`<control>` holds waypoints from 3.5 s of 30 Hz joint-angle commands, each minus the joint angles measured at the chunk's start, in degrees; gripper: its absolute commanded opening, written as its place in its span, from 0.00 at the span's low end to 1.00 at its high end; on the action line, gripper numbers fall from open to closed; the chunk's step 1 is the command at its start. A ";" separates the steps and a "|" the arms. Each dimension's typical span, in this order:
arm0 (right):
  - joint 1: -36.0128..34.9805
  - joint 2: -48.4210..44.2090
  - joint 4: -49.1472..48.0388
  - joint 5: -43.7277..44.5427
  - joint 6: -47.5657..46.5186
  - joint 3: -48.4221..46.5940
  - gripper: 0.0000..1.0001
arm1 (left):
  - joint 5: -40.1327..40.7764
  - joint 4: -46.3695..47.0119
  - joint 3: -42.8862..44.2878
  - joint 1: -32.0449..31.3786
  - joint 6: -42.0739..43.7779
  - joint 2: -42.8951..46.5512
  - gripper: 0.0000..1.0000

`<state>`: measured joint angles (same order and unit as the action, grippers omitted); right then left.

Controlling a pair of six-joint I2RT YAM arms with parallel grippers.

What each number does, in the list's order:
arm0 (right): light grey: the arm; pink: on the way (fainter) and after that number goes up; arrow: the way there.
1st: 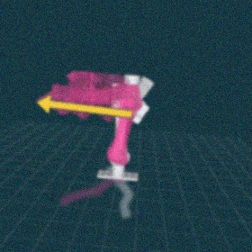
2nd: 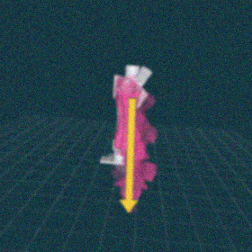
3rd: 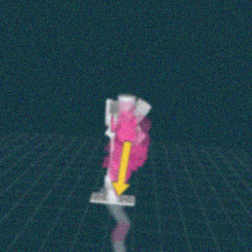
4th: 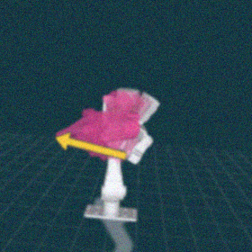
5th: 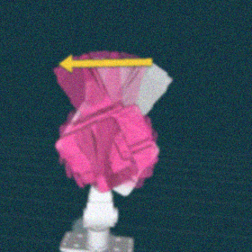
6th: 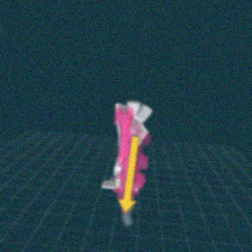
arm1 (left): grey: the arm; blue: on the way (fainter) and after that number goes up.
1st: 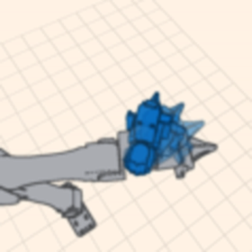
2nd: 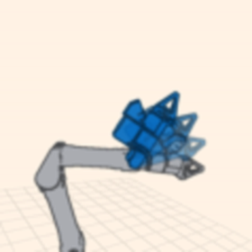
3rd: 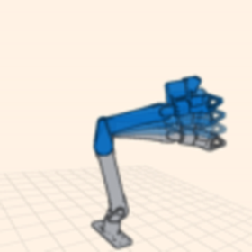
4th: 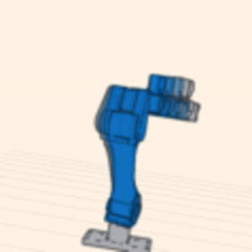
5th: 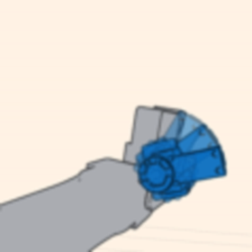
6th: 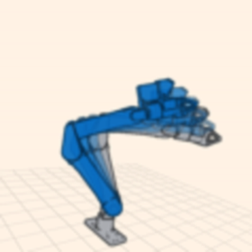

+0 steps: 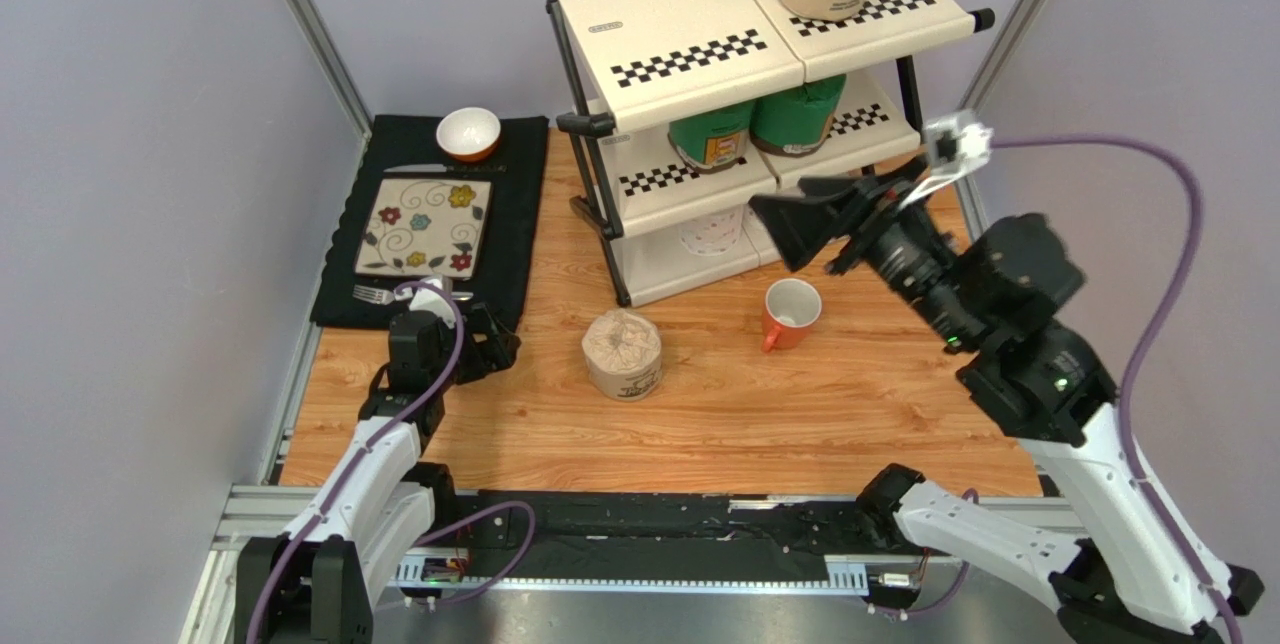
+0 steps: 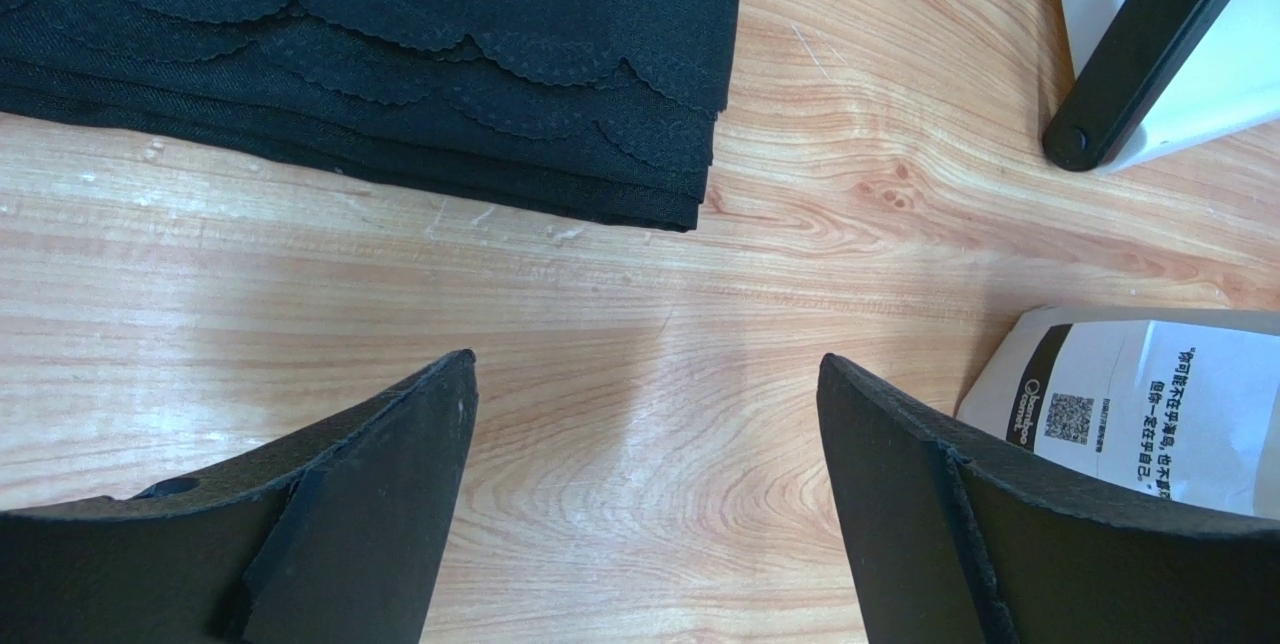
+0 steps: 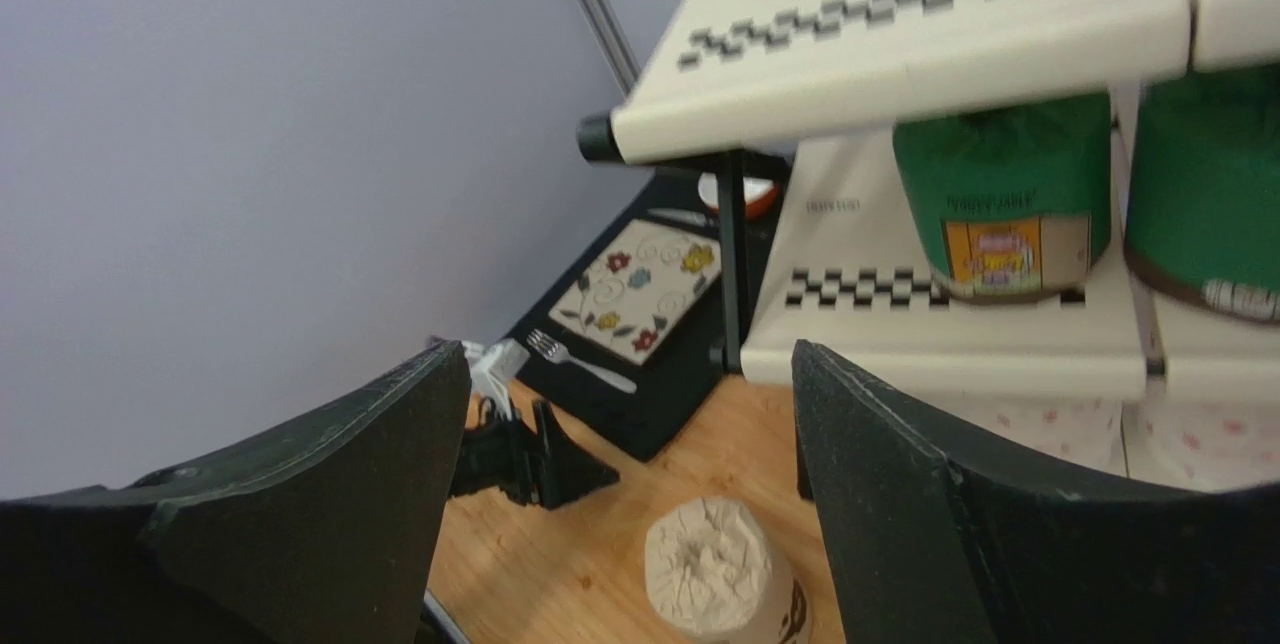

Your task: Place and organize the paper towels onto the shelf

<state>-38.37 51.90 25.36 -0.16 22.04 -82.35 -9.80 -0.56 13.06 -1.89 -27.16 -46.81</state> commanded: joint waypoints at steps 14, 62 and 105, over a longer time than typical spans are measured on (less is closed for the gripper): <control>-20.60 22.62 -3.57 22.05 14.78 21.97 0.99 | -0.57 0.82 0.74 0.22 -1.14 -0.04 0.99; -16.74 37.05 -7.35 13.26 20.59 22.23 0.64 | -1.89 1.70 0.65 0.31 -1.23 -1.01 0.99; -16.74 4.62 9.72 23.52 -1.12 -16.08 0.31 | -1.71 1.17 1.35 0.31 -1.23 -1.01 0.99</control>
<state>-55.09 56.45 37.47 16.88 26.37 -94.52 -11.49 -0.60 13.06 -1.89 -28.08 -47.92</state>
